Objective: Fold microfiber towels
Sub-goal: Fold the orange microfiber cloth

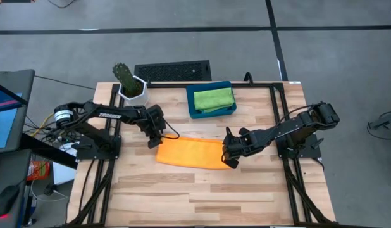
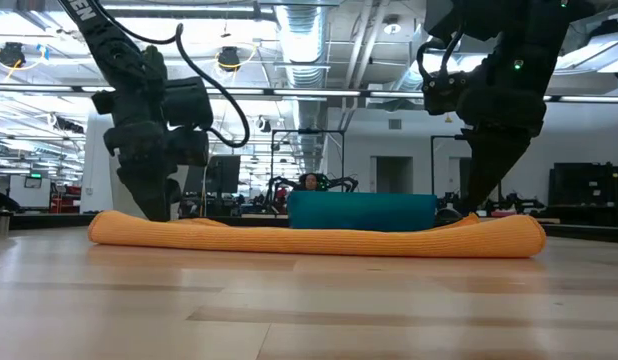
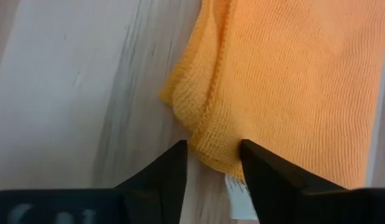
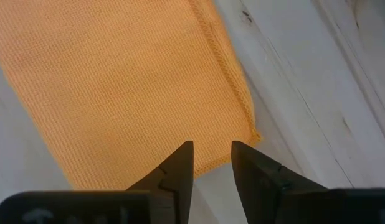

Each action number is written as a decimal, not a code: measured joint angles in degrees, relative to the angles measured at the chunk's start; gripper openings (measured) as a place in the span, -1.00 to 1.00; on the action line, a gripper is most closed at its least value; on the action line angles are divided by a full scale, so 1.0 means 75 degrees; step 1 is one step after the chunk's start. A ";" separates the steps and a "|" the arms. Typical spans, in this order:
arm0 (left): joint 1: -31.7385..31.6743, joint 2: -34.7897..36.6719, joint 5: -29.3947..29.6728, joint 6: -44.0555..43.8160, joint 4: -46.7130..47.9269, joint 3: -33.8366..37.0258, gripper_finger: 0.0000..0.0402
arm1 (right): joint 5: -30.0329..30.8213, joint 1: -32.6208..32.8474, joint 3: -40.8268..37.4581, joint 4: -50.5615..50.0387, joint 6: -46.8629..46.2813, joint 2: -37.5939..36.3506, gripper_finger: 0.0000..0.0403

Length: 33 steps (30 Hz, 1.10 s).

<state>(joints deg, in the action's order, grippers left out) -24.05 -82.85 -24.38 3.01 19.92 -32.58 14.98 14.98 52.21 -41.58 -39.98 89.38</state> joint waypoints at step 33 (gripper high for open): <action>0.0134 0.0003 0.0628 -0.0405 0.2979 -0.2410 -0.96 | 0.0015 0.0000 0.0000 0.0005 -0.0002 0.0000 -0.35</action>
<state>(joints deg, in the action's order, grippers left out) -23.05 -82.83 -19.67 -0.02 42.27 -50.65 15.09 14.98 52.21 -41.54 -39.99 89.38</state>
